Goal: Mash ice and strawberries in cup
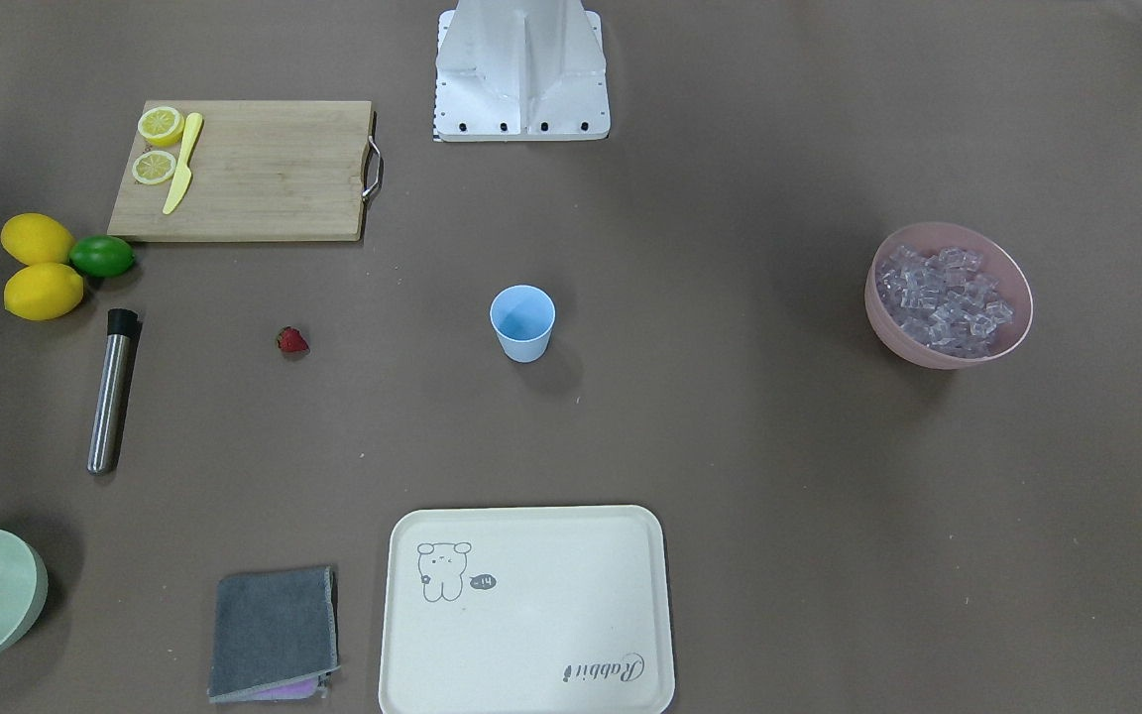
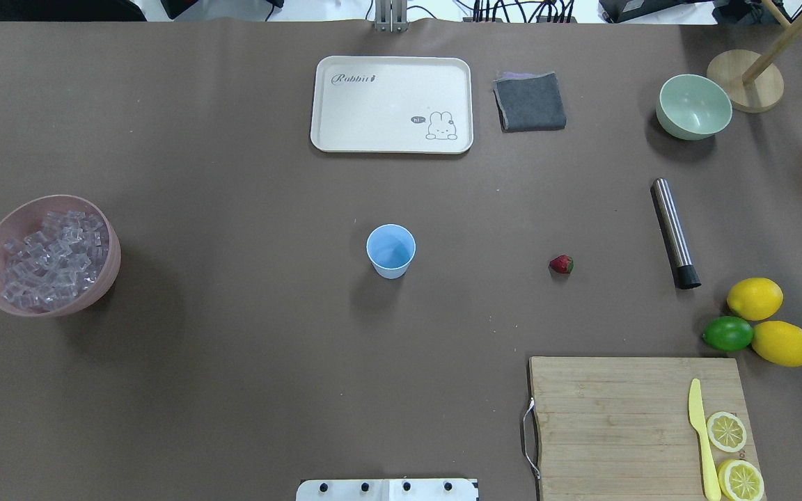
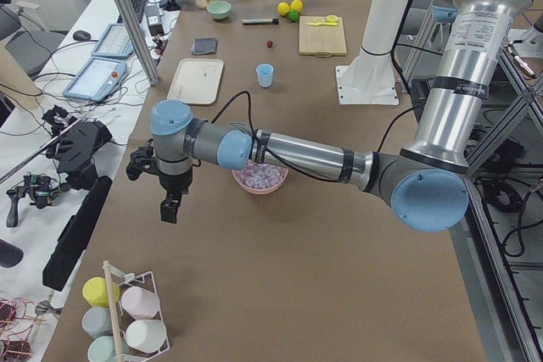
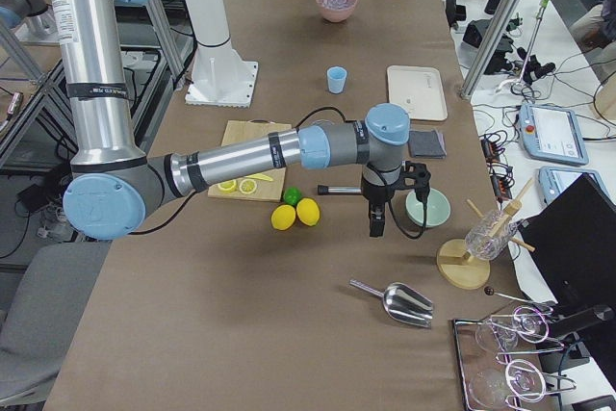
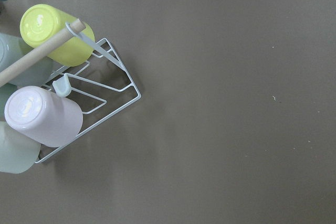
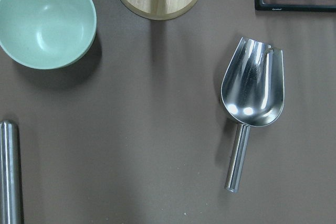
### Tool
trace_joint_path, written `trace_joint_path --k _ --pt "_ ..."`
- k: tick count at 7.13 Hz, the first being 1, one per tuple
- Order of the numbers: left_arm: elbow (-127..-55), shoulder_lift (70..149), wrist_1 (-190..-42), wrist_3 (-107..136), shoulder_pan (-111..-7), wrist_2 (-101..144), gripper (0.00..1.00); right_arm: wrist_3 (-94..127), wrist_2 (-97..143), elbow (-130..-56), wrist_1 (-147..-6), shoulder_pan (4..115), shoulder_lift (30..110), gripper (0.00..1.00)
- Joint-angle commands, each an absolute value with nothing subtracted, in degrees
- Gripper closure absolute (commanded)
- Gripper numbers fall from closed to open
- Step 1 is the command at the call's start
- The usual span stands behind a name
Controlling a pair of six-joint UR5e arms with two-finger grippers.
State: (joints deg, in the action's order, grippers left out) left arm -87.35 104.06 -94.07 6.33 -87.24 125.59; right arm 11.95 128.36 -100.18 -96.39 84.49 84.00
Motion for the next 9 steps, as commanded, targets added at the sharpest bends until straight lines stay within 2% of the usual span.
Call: trace_joint_path --k 1,5,9 --pt "-87.19 103.89 -94.39 6.24 -87.10 125.51 0.02 11.95 128.32 -100.46 -96.33 84.46 83.85 0.00" --pt "-84.74 103.88 -95.71 7.03 -87.19 126.03 0.02 12.30 128.32 -100.72 -96.42 84.55 83.94 0.00" --pt "-86.66 106.06 -96.33 6.42 -87.63 128.59 0.02 12.39 128.23 -100.72 -96.42 84.73 83.94 0.00"
